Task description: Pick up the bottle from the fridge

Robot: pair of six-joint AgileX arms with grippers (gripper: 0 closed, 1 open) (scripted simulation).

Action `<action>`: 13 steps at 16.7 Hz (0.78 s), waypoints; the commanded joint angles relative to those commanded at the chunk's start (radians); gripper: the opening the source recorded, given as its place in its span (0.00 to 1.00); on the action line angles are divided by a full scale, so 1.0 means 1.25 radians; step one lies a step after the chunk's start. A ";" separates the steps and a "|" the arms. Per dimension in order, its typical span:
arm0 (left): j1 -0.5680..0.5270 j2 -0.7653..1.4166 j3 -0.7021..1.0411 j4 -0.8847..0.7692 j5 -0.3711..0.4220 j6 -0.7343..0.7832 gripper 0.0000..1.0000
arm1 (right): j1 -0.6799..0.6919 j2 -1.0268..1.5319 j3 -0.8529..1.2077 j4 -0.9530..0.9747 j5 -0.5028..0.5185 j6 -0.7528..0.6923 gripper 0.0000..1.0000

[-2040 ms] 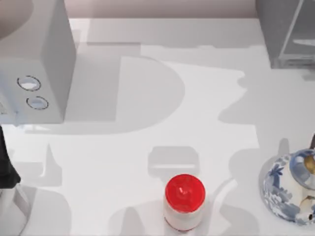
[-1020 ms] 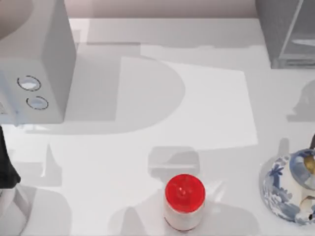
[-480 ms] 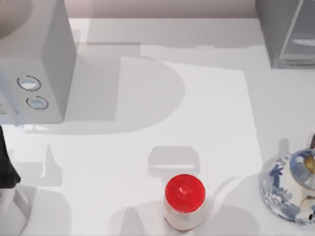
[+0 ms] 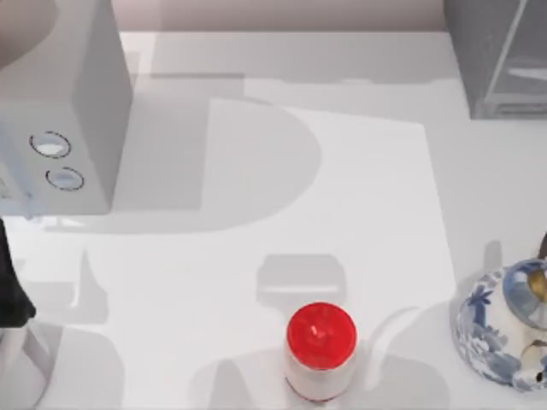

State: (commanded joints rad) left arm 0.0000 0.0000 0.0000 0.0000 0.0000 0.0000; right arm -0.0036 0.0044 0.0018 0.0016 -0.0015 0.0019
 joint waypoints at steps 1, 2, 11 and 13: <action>0.000 0.000 0.000 0.000 0.000 0.000 1.00 | 0.000 0.000 0.000 0.000 0.000 0.000 0.00; 0.000 0.000 0.000 0.000 0.000 0.000 1.00 | -0.001 0.008 0.008 0.006 0.006 0.000 0.00; 0.000 0.000 0.000 0.000 0.000 0.000 1.00 | 0.072 0.456 0.350 0.230 0.206 0.003 0.00; 0.000 0.000 0.000 0.000 0.000 0.000 1.00 | 0.119 0.643 0.432 0.291 0.266 0.005 0.00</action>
State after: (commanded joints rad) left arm 0.0000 0.0000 0.0000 0.0000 0.0000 0.0000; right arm 0.1446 0.8082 0.5424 0.3659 0.3311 0.0083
